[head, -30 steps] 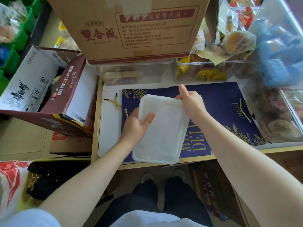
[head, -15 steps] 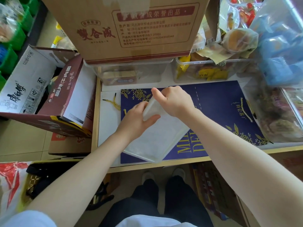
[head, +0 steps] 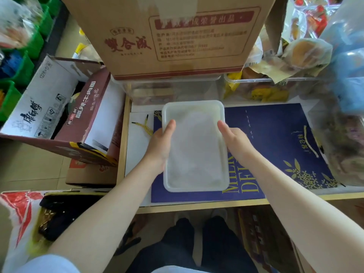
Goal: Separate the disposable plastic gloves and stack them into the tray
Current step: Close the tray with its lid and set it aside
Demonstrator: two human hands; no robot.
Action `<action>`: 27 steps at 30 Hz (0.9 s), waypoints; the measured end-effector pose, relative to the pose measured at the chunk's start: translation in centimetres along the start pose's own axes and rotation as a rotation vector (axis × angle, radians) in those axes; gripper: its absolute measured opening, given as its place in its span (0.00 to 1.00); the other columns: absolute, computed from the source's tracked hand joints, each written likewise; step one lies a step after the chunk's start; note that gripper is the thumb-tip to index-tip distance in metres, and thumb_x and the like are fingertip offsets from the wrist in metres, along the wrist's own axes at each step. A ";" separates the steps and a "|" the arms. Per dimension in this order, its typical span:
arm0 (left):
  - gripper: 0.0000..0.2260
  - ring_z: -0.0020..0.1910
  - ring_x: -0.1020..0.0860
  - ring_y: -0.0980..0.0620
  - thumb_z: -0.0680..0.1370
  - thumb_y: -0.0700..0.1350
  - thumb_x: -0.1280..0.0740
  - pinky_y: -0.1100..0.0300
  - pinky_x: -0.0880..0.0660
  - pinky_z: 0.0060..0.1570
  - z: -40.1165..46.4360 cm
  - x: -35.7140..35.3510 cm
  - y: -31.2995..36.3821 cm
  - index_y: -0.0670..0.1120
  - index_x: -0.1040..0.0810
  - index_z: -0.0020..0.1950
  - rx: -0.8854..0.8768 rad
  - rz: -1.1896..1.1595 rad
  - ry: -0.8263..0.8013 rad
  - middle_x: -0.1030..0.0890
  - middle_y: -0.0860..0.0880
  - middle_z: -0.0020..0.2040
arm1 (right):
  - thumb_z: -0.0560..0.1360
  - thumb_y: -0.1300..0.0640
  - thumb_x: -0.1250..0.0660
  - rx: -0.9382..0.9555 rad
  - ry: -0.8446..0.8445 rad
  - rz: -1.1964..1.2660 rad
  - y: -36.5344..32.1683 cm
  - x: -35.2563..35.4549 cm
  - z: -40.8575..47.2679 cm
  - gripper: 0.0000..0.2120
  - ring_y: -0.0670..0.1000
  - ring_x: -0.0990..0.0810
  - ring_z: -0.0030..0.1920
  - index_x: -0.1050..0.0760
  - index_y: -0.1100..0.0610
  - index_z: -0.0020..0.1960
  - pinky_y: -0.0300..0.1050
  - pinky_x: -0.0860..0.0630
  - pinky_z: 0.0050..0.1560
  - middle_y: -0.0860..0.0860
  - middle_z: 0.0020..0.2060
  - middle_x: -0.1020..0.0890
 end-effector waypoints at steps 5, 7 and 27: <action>0.20 0.51 0.19 0.50 0.79 0.61 0.43 0.53 0.23 0.52 1.2 0.9 -1.0 0.49 0.22 0.58 0.116 -0.184 0.104 0.17 0.50 0.53 | 0.78 0.35 0.53 -0.124 -0.110 0.196 0.6 -1.1 1.1 0.33 0.48 0.20 0.39 0.22 0.60 0.54 0.44 0.26 0.48 0.50 0.39 0.18; 0.18 0.46 0.20 0.52 0.80 0.61 0.45 0.57 0.23 0.43 1.5 1.3 -0.9 0.50 0.23 0.52 0.157 -0.264 0.225 0.18 0.51 0.48 | 0.77 0.32 0.56 -0.222 -0.148 0.424 1.6 -1.8 1.1 0.33 0.50 0.18 0.48 0.26 0.54 0.62 0.47 0.26 0.58 0.51 0.50 0.16; 0.13 0.28 0.18 0.46 0.83 0.44 0.44 0.63 0.23 0.25 4.2 3.2 -2.6 0.36 0.30 0.61 0.386 -0.572 0.119 0.20 0.36 0.40 | 0.77 0.68 0.42 0.015 -0.015 0.353 -0.5 -3.5 3.8 0.16 0.47 0.20 0.50 0.28 0.53 0.60 0.40 0.24 0.55 0.48 0.53 0.20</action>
Point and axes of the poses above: each hand's wrist, its own z-axis towards the middle knuckle, its own x-axis out of the back of the hand, y = z × x, the point moved 3 cm from there along z, towards the middle knuckle
